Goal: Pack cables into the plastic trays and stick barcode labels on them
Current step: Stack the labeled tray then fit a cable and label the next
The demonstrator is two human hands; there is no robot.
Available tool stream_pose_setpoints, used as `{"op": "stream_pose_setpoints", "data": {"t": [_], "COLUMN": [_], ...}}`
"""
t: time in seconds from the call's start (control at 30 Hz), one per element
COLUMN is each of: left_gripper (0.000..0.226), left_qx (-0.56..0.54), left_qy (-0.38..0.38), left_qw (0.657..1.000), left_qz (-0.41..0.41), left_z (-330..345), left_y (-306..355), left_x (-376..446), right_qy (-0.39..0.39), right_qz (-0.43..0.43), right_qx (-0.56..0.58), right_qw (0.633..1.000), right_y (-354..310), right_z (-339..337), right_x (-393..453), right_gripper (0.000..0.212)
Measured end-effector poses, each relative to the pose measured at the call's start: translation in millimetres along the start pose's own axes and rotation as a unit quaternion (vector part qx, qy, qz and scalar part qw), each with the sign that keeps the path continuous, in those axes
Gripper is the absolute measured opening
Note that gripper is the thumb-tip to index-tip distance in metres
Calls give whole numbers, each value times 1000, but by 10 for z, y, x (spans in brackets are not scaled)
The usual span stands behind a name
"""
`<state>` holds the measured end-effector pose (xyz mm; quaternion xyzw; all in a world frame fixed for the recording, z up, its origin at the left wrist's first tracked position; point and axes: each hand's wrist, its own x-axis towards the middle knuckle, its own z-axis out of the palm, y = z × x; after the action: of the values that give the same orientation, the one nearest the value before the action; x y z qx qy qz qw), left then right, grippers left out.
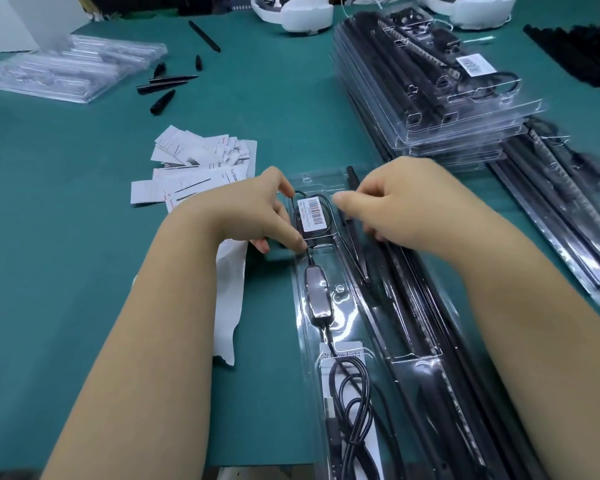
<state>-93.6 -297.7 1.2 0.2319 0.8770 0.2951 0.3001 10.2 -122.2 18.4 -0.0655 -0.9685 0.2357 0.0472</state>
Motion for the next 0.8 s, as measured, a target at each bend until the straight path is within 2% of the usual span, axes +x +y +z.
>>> {"op": "stream_pose_setpoints", "data": {"t": [0.2, 0.27, 0.33, 0.5, 0.63, 0.8], "left_gripper": [80, 85, 80, 69, 67, 48], "left_qx": [46, 47, 76, 177, 205, 190], "left_qy": [17, 27, 51, 104, 185, 212], "left_qw": [999, 998, 995, 978, 957, 950], "left_qz": [-18, -30, -30, -30, -91, -128], "left_z": [18, 34, 72, 188, 264, 244], "left_y": [41, 67, 97, 165, 233, 228], "left_x": [-37, -55, -55, -59, -25, -6], "right_qy": [-10, -33, -43, -23, -10, -4], "right_qz": [100, 108, 105, 95, 83, 59], "right_qx": [-145, -138, -136, -186, -140, -26], "right_qw": [984, 984, 984, 978, 987, 998], "right_y": [268, 270, 240, 118, 42, 34], "right_z": [-119, -96, -74, -46, 38, 107], "right_x": [94, 97, 88, 24, 26, 1], "right_gripper": [47, 51, 52, 51, 51, 62]}}
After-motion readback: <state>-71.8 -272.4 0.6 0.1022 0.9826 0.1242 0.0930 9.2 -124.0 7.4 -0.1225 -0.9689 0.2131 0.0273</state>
